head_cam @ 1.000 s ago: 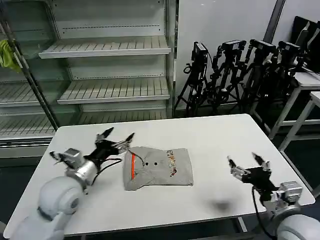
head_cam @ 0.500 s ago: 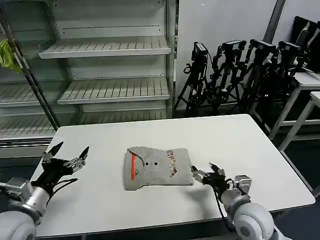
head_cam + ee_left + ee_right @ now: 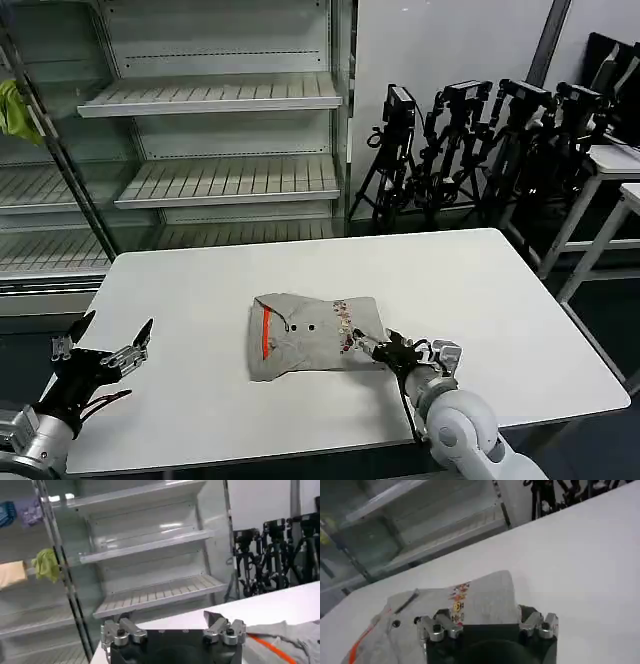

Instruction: Fold and organize the clothes.

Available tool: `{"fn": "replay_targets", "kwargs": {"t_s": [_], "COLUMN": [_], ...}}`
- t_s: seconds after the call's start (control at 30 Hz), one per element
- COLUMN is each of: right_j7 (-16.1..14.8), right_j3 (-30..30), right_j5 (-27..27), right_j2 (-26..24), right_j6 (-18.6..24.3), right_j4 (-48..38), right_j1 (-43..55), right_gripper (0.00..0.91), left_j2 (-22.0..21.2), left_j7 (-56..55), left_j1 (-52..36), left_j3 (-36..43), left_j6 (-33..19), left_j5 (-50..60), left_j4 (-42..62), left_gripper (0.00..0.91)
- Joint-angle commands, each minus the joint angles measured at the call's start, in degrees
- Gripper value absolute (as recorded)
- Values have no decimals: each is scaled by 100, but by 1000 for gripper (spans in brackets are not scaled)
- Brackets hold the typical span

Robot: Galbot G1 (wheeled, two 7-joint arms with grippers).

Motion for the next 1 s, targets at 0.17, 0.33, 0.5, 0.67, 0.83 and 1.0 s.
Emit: {"fn": "replay_targets", "kwargs": {"t_s": [0.17, 0.33, 0.5, 0.67, 0.83, 1.0], "right_j7": [61, 41, 0, -42, -72, -92], "right_j3": [-171, -76, 66, 219, 315, 423], "right_j5": [47, 30, 31, 35, -23, -58], "right_j2": [451, 357, 109, -85, -230, -371], "right_j6": [-1, 9, 8, -4, -12, -11], "right_j4": [-509, -409, -293, -190, -140, -98], "right_j1": [166, 73, -48, -162, -250, -280], "right_gripper": [333, 0, 0, 0, 0, 0], "left_j2": [-293, -324, -377, -412, -442, -447], "left_j7": [30, 32, 40, 40, 40, 42], "left_j1": [419, 395, 360, 306, 250, 208], "left_j3": [-204, -143, -17, 90, 192, 255], "left_j6": [-158, -174, -177, -168, -166, -170], "left_j5": [178, 186, 230, 231, 243, 241], "left_j4": [-167, -185, -199, -207, -188, -187], "left_gripper": [907, 907, 907, 907, 907, 907]}}
